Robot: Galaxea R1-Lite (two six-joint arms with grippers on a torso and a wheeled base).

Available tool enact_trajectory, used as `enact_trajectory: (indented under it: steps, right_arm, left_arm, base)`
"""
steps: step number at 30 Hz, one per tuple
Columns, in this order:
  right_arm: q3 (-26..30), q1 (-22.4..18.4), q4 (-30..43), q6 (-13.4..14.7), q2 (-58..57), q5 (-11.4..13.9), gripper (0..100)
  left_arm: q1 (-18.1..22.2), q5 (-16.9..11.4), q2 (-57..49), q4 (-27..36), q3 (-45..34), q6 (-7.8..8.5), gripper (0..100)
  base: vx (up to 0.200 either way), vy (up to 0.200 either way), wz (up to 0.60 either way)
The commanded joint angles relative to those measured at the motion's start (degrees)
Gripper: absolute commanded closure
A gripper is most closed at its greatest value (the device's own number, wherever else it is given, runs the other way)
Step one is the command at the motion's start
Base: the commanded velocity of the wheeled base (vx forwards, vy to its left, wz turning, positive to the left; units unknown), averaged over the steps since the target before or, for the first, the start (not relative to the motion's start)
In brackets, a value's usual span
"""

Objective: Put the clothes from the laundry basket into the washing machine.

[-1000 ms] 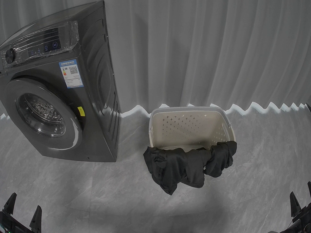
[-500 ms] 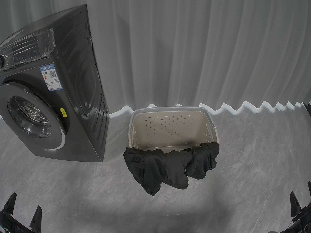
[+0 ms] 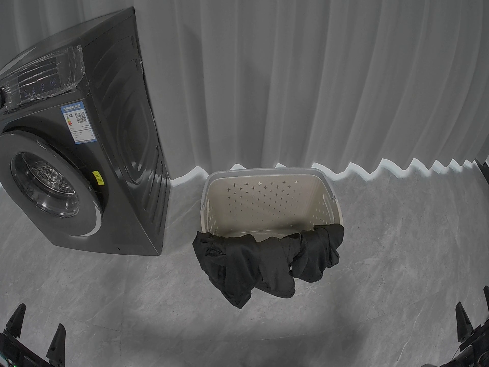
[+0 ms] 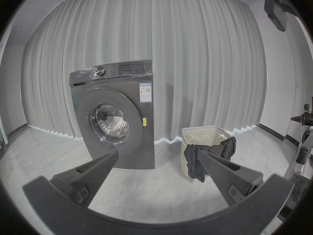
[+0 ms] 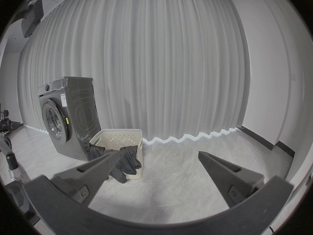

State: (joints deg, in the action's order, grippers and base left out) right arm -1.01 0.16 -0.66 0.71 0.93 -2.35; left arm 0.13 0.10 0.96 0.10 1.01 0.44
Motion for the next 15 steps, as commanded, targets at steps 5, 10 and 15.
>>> enact_trajectory:
  steps: [5,10,15]
  right_arm:
    - [1.01,0.02,-0.04,0.00,-0.93,-0.11,0]
    - [1.01,0.02,-0.04,0.00,-0.93,-0.11,0]
    - [1.01,0.02,-0.04,0.00,-0.93,-0.02,0]
  left_arm:
    - [0.04,-0.01,-0.96,-0.01,-0.92,0.00,0]
    - [0.04,-0.01,-0.96,-0.01,-0.92,0.00,0]
    - [0.04,-0.01,-0.96,-0.01,-0.92,0.00,0]
  base:
    - [0.000,0.000,0.00]
    - [0.000,0.000,0.00]
    - [0.000,0.000,0.00]
